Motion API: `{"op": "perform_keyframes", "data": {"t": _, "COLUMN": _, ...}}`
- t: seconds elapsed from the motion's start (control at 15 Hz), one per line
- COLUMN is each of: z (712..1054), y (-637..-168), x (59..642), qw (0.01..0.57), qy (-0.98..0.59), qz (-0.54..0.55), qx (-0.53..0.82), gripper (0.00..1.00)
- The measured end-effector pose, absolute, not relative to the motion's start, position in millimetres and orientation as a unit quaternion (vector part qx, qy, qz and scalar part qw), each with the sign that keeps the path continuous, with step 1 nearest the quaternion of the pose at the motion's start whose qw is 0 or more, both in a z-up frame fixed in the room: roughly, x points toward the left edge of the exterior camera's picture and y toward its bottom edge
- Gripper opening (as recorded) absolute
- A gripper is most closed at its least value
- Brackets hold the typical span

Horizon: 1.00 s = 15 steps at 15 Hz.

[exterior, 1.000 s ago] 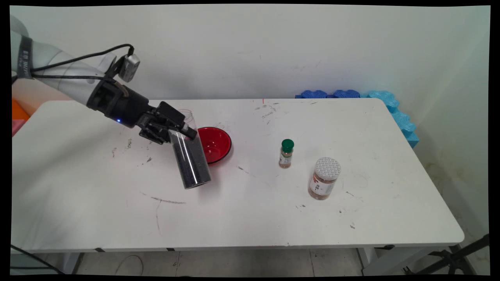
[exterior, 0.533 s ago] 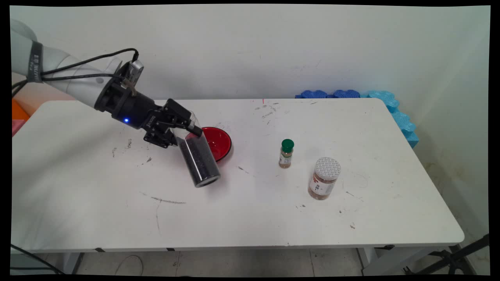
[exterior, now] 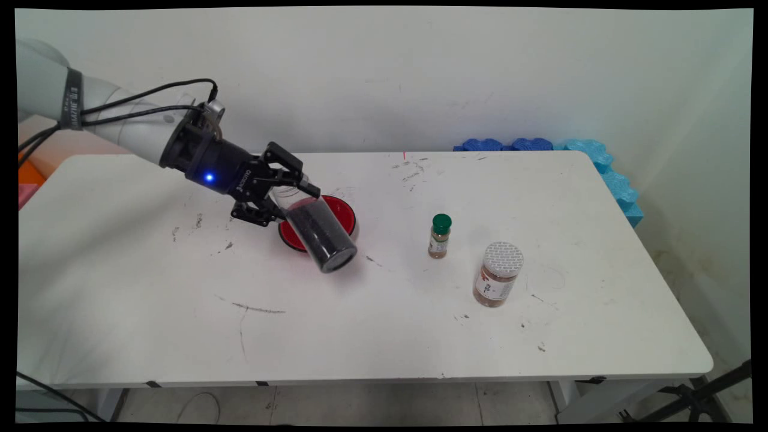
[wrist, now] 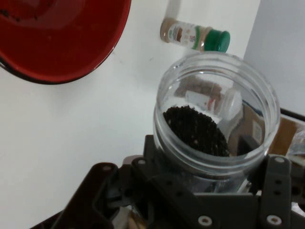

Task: Pour the black seasoning powder in the red bowl

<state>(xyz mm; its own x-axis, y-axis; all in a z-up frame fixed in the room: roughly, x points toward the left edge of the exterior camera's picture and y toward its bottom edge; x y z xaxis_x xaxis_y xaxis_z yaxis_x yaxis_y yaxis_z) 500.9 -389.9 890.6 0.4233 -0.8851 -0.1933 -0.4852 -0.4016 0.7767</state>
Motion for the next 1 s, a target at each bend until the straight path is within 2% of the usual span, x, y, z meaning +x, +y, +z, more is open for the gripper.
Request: {"op": "perform_keyframes", "data": {"t": 1.0, "z": 879, "y": -405, "x": 500, "qw": 0.308, "qy": -0.317, "qz": -0.372, "qx": 0.816, "gripper": 0.0}}
